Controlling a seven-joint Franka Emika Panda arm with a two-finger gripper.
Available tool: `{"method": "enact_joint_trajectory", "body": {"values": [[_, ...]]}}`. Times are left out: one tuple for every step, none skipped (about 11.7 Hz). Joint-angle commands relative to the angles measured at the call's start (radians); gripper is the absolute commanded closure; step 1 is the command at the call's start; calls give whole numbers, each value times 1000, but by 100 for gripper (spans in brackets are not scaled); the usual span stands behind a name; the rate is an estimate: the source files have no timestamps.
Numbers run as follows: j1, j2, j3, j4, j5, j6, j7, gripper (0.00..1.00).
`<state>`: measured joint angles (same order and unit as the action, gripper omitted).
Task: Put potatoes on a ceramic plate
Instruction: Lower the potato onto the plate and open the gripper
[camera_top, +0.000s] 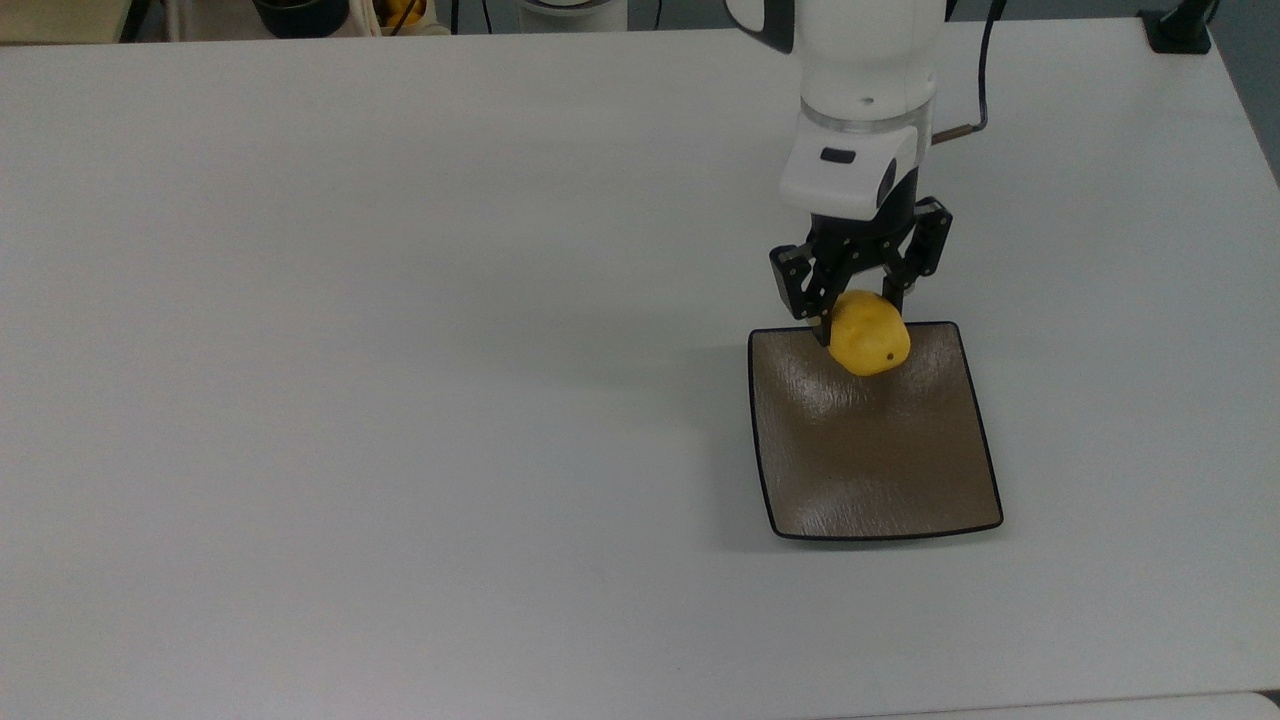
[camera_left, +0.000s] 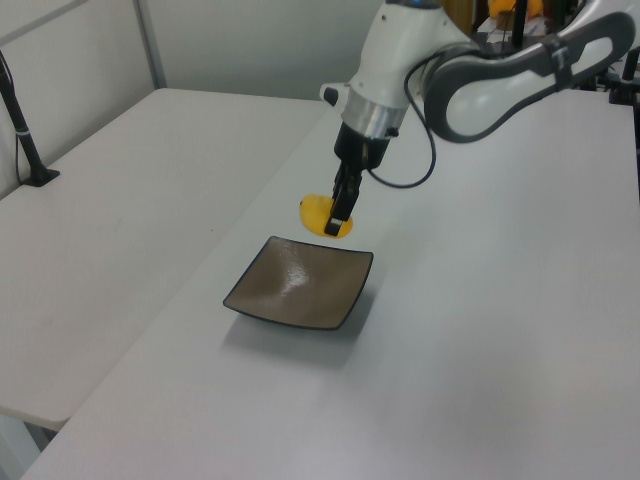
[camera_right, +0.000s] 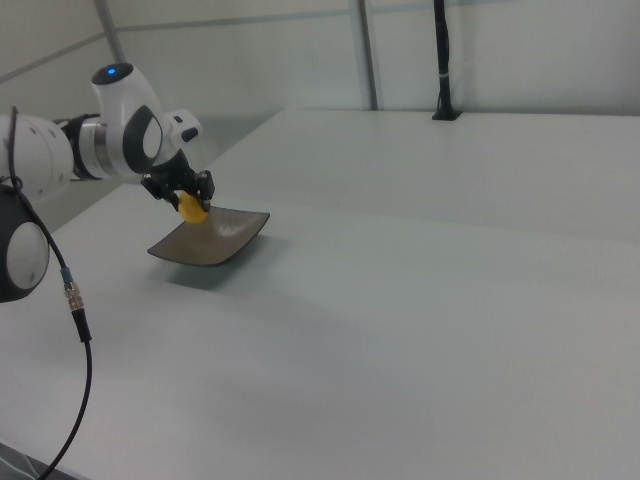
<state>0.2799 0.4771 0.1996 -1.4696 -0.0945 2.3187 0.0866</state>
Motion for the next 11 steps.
{"method": "enact_joint_trajectory", "body": {"values": [[44, 84, -26, 28, -31, 79, 33, 95], [57, 110, -46, 29, -39, 106, 42, 95], [62, 135, -49, 29, -39, 152, 67, 94], [64, 153, -51, 29, -44, 187, 74, 93], [62, 169, -52, 28, -51, 208, 76, 89], [64, 187, -57, 28, -51, 231, 76, 83], [62, 195, -57, 28, -53, 249, 94, 72], [62, 196, -59, 28, -53, 252, 111, 61], [62, 195, -59, 25, -60, 252, 111, 44], [62, 195, -57, 22, -83, 252, 114, 21], [64, 195, -59, 20, -103, 251, 114, 0]]}}
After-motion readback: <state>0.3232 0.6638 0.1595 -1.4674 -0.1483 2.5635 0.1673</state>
